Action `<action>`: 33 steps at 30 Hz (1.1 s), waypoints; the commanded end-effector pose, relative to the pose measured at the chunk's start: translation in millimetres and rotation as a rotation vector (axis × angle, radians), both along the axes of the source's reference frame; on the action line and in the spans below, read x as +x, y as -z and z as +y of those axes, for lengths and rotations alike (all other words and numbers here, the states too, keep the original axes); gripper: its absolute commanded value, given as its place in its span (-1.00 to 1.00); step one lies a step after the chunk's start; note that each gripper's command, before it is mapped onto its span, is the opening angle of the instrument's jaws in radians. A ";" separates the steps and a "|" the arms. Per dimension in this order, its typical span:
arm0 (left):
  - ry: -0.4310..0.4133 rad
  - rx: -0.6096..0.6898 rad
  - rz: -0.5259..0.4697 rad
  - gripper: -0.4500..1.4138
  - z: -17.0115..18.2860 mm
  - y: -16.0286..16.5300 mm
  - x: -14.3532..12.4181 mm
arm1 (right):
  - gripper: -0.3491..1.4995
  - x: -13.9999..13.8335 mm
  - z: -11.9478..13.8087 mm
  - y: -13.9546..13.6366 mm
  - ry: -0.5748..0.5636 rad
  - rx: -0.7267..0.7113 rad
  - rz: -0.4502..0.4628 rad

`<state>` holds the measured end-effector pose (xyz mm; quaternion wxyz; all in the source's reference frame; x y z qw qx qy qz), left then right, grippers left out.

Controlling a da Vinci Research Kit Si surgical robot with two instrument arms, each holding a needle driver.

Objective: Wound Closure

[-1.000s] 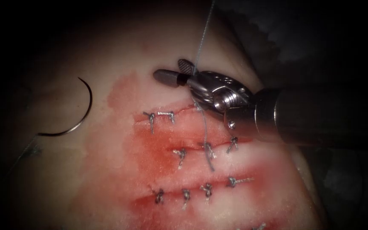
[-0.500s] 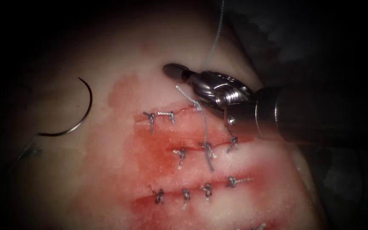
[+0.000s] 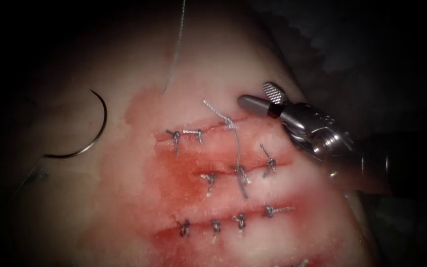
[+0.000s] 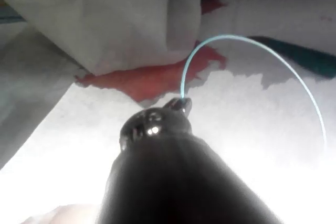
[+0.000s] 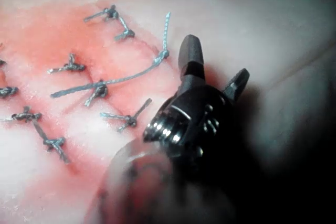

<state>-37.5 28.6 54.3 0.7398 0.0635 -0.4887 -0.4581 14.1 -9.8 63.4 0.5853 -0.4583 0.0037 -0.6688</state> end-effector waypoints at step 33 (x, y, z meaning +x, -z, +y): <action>-0.395 0.010 0.724 0.87 -0.6 7.7 15.4 | 0.77 -0.1 0.7 1.2 -0.047 0.023 -0.021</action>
